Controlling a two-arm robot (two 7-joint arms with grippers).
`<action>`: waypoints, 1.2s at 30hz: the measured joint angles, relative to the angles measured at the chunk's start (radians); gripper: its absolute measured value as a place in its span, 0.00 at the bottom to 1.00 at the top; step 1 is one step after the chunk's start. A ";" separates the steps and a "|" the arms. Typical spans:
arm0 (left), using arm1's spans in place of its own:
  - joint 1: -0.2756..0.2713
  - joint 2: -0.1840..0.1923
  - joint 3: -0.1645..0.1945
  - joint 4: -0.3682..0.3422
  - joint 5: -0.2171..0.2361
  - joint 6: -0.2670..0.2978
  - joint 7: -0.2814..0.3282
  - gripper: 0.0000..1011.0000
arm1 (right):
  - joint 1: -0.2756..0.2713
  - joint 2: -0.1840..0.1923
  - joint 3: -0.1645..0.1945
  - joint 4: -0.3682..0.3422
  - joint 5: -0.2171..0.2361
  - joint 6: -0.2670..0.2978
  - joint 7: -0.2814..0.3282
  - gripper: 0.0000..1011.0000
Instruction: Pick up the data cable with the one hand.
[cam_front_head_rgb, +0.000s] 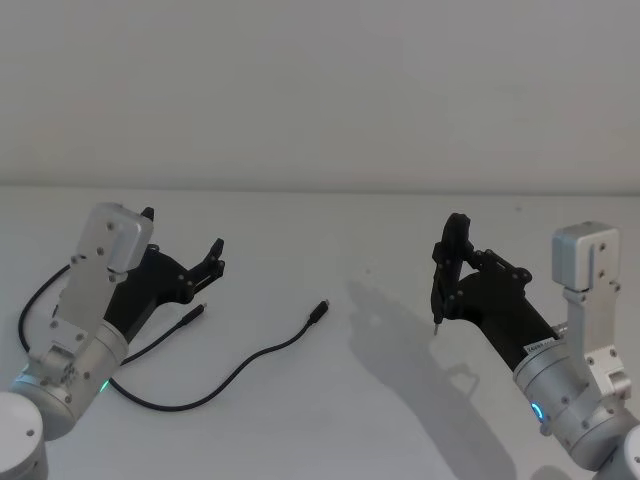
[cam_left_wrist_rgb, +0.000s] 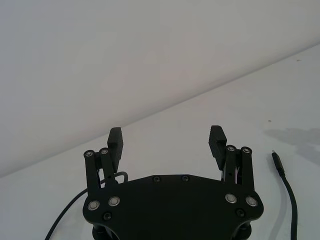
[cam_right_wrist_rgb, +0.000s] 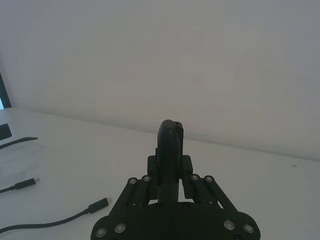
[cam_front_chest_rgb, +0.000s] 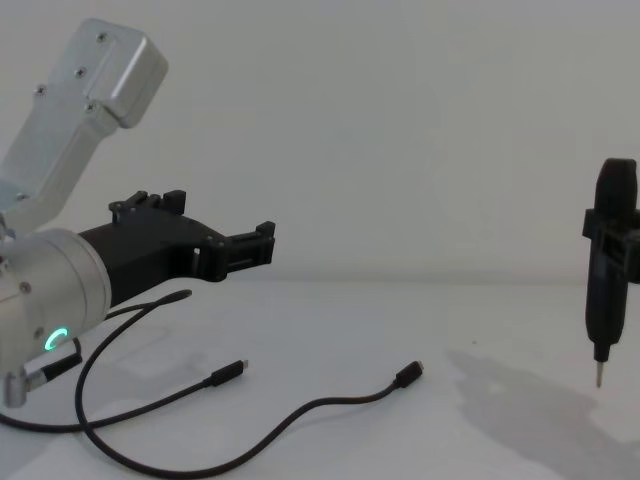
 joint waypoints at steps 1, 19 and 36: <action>0.000 0.000 0.000 0.000 0.000 0.000 0.000 0.99 | 0.000 0.000 0.000 0.000 0.000 0.000 0.000 0.27; 0.000 0.000 0.000 0.000 0.000 0.000 0.000 0.99 | 0.000 0.000 0.000 0.000 0.000 0.000 0.000 0.27; 0.000 0.000 0.000 0.000 0.000 0.000 0.000 0.99 | 0.000 0.000 0.000 0.000 0.000 0.000 0.000 0.27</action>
